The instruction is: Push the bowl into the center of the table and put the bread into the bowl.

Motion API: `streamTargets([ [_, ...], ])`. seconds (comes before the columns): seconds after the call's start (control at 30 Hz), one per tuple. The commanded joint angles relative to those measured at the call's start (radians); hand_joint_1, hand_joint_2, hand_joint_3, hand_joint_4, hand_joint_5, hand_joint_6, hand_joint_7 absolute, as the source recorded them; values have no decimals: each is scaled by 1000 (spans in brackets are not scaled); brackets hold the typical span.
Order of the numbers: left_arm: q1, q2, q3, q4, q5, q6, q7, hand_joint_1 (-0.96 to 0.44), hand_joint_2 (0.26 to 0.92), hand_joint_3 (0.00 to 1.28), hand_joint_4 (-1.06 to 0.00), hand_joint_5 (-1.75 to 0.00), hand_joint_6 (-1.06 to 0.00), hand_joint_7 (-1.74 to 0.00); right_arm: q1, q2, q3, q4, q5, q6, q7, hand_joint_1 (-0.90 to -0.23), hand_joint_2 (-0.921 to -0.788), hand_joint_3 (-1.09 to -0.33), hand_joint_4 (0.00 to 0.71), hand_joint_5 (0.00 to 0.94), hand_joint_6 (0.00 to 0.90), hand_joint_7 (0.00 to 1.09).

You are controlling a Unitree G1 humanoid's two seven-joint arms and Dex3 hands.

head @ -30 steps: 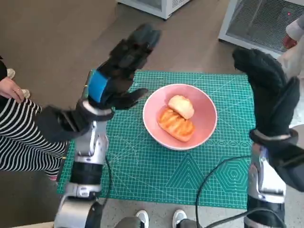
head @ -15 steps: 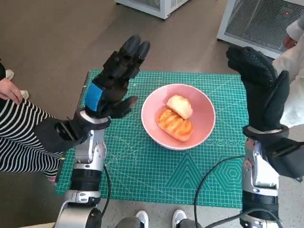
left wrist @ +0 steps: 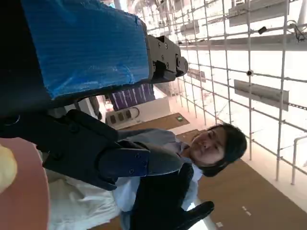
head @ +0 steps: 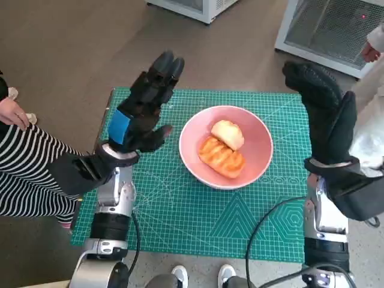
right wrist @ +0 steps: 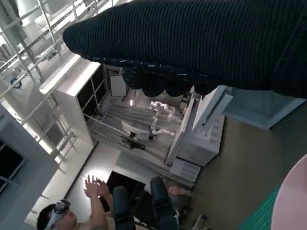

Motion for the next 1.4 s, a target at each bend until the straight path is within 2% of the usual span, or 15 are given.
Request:
streamTargets([
  [0.03, -31, -9, -9, 4, 13, -31, 12, -697, 921, 358, -68, -9, -179, -11, 2, -3, 5, 21, -21, -13, 1, -682, -921, -690, 133, 8, 33, 481],
  [0.43, -61, -33, -16, 20, -3, -58, 19, -713, 921, 347, -74, -14, -178, -19, 6, -5, 4, 11, -4, -38, 18, -697, -921, -688, 138, 8, 32, 483],
  [0.73, -82, -56, -6, 30, -37, -51, 7, -692, 921, 316, -63, -12, -147, -22, -4, 4, 1, 54, 14, -77, 36, -685, -921, -689, 144, 9, 31, 484],
  [0.9, -94, -53, -5, 44, -33, -63, 4, -686, 914, 304, -54, -9, -116, -15, -6, 8, 2, 77, 10, -103, 37, -685, -921, -689, 147, 10, 31, 484],
  [1.07, -99, -44, -10, 52, -24, -72, 0, -712, 920, 347, -52, -11, -86, -7, -6, 8, 2, 92, 3, -122, 33, -684, -921, -689, 149, 9, 32, 483],
  [1.4, -107, -37, -14, 71, -27, -65, -17, -738, 921, 381, -59, -18, -80, -8, 2, -4, -2, 77, -10, -119, 20, -681, -921, -689, 153, 9, 35, 485],
])
